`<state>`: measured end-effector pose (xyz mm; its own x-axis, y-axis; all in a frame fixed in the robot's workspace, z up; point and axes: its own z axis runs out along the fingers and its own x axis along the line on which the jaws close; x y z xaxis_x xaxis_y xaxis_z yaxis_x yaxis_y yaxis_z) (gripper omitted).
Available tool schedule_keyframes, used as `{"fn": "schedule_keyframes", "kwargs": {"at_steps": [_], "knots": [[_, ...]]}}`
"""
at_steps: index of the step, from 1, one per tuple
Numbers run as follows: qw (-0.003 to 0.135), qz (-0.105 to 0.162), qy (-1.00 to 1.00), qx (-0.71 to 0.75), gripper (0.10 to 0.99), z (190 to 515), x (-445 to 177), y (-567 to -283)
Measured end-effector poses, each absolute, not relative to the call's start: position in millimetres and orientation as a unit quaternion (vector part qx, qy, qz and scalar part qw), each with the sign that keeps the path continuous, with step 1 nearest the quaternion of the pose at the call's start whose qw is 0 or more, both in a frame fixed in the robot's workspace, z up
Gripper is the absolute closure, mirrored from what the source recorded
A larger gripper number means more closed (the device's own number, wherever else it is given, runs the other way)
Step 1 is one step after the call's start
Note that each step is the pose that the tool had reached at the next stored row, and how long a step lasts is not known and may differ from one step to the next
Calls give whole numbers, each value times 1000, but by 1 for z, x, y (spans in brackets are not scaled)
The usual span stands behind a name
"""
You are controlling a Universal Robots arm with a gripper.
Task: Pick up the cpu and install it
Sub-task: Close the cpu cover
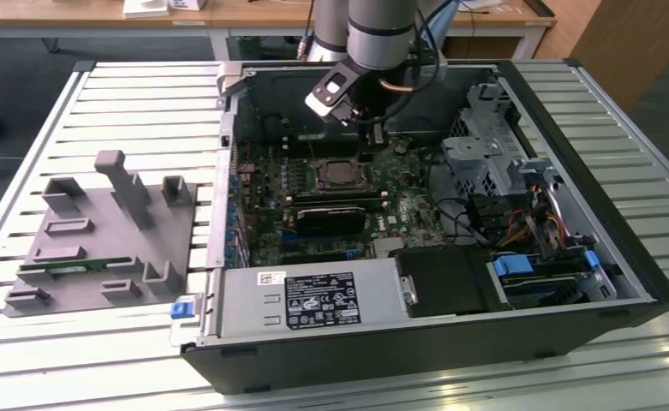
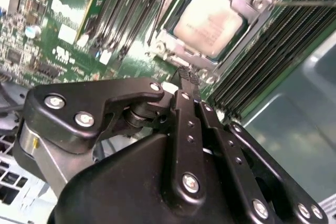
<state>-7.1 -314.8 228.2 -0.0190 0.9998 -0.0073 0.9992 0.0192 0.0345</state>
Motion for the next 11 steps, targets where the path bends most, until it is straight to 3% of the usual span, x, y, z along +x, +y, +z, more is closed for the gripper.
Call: {"fn": "schedule_keyframes", "kwargs": {"at_steps": [11], "knots": [[14, 10, 714, 700, 980, 227, -18, -315]]}}
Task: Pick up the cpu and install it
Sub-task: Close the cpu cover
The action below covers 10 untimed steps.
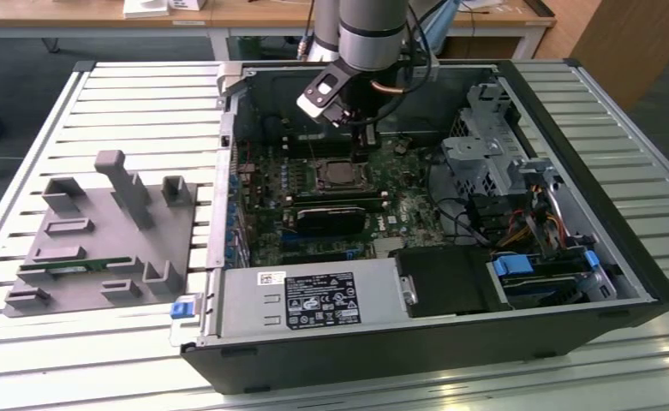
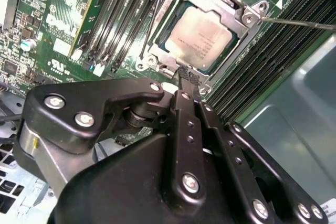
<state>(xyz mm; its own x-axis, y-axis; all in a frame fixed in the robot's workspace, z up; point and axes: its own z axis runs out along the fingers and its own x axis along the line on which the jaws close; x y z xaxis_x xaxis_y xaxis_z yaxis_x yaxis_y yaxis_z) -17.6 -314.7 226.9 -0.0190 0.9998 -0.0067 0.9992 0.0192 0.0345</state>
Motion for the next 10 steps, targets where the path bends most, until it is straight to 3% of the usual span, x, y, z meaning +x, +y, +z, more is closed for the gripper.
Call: {"fn": "schedule_keyframes", "kwargs": {"at_steps": [10], "knots": [[14, 11, 714, 700, 980, 227, -37, -315]]}}
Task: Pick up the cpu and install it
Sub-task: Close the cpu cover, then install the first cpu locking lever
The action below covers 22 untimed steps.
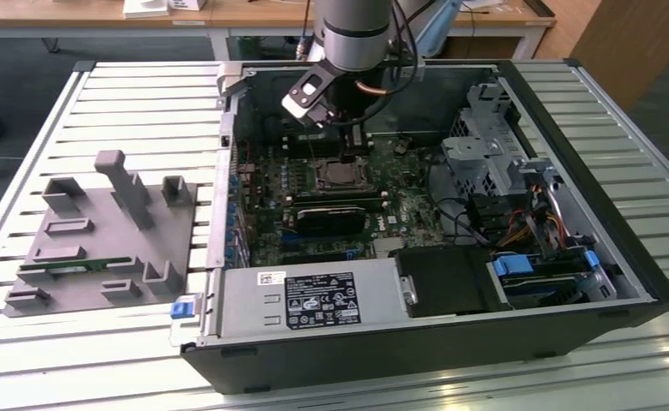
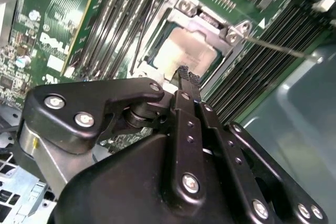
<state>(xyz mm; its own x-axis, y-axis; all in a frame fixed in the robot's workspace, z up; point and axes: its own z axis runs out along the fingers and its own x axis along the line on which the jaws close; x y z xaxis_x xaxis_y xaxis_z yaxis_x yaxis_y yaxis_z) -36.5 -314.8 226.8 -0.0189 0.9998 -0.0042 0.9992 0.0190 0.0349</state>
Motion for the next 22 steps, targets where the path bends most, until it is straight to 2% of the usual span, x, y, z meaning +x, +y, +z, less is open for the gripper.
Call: {"fn": "schedule_keyframes", "kwargs": {"at_steps": [12, 22], "knots": [[14, 11, 714, 700, 980, 228, -45, -315], [14, 11, 714, 700, 980, 244, -45, -315]]}}
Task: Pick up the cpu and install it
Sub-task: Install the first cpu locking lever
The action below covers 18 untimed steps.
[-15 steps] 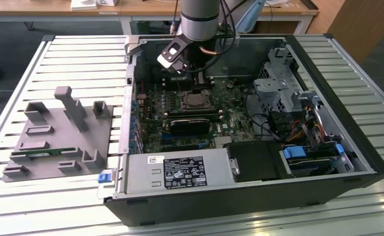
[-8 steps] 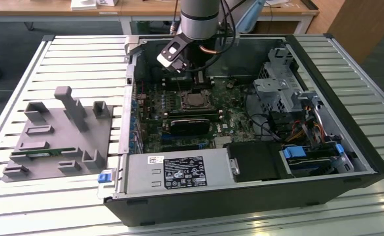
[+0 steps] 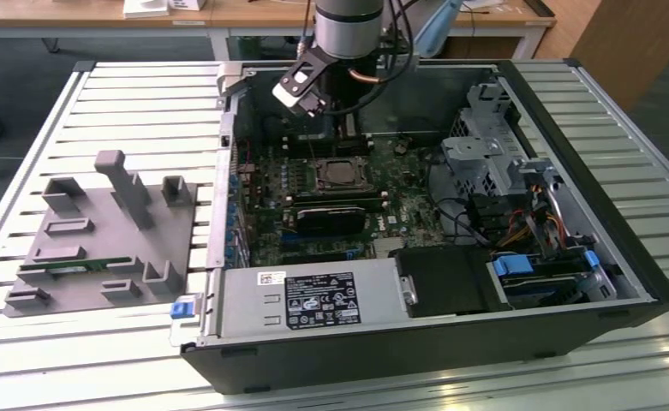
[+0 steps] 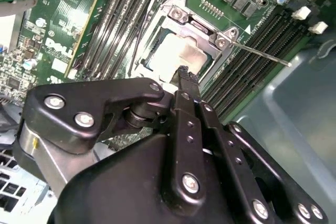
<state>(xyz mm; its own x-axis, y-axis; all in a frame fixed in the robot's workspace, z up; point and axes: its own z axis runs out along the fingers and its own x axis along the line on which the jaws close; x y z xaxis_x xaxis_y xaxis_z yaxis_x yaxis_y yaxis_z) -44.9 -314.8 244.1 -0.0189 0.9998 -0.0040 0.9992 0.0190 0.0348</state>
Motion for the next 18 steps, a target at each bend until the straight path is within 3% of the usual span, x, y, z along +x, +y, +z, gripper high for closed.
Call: {"fn": "schedule_keyframes", "kwargs": {"at_steps": [18], "knots": [[13, 11, 723, 690, 980, 267, -45, -315]]}}
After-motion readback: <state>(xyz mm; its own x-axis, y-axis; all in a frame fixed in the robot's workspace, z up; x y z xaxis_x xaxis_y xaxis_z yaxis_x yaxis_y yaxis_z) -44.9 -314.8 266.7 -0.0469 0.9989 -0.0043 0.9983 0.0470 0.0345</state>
